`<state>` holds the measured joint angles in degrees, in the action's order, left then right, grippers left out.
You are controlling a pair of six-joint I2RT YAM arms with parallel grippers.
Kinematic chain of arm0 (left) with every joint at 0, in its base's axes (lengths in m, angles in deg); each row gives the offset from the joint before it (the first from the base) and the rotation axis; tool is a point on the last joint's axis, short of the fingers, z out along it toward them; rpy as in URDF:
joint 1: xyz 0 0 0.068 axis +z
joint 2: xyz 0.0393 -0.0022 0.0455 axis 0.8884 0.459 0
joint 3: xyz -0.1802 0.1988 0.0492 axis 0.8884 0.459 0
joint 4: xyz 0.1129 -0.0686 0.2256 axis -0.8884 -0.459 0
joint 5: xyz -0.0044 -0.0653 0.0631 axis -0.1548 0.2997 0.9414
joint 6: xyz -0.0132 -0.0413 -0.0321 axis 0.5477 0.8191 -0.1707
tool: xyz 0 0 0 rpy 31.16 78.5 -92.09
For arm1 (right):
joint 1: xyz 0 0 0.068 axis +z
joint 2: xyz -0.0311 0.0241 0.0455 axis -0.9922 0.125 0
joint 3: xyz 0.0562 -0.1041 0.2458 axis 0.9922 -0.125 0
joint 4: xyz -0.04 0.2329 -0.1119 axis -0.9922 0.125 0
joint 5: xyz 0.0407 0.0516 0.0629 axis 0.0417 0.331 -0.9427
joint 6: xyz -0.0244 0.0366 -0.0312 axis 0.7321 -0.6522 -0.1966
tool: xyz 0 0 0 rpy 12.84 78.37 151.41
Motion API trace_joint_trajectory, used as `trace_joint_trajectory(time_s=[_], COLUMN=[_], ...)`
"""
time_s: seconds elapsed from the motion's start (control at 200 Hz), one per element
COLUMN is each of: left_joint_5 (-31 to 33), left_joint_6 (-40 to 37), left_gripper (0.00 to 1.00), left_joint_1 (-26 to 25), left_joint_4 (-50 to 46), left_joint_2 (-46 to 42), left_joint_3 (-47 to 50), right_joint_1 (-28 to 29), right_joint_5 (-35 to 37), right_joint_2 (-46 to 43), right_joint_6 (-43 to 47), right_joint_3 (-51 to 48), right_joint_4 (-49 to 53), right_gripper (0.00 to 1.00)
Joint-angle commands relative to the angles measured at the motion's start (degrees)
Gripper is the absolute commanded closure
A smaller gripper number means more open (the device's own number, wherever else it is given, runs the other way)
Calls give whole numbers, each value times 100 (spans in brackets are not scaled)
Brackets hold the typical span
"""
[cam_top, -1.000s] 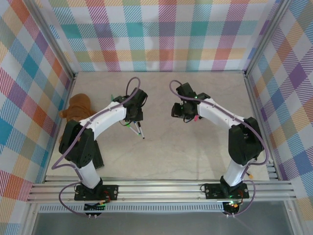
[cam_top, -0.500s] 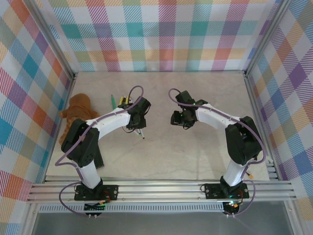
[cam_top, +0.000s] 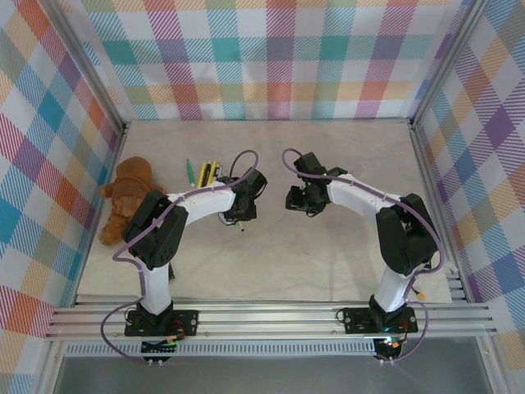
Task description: Open the pen caps
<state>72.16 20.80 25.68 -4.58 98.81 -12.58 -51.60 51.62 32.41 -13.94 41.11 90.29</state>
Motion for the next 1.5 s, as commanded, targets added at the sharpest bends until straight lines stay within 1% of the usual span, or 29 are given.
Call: trace_joint_trajectory(time_s=[0.0,0.1,0.225,0.365,0.845,0.985,1.11,1.36,1.495], left_joint_5=[-7,23,134,341,256,411,436,493,435], left_joint_6=[29,24,55,18,55,52,-17,-64,-81], left_gripper=[80,81,80,79,79,79,76,75,75], left_joint_1=[-18,-25,-45,-46,-54,-54,-54,-48,-36], left_joint_4=[-192,-281,-171,-295,-189,-236,-135,-215,-333], left_joint_2=[165,253,15,-101,-166,-261,-425,-345,-113], left_joint_3=[-98,-159,40,60,296,317,394,292,185], right_joint_1=[33,33,33,36,35,33,37,33,34], right_joint_5=[-98,-123,-178,-204,-187,-213,-231,-275,-257], right_joint_2=[177,241,241,250,233,233,250,294,337], right_joint_6=[-14,-32,-35,-15,-37,-50,-47,-68,-44], right_joint_3=[84,102,101,137,92,97,101,121,136], right_joint_4=[-75,-90,-126,-119,-110,-116,-127,-124,-102], right_gripper=[60,61,61,61,61,61,61,62,62])
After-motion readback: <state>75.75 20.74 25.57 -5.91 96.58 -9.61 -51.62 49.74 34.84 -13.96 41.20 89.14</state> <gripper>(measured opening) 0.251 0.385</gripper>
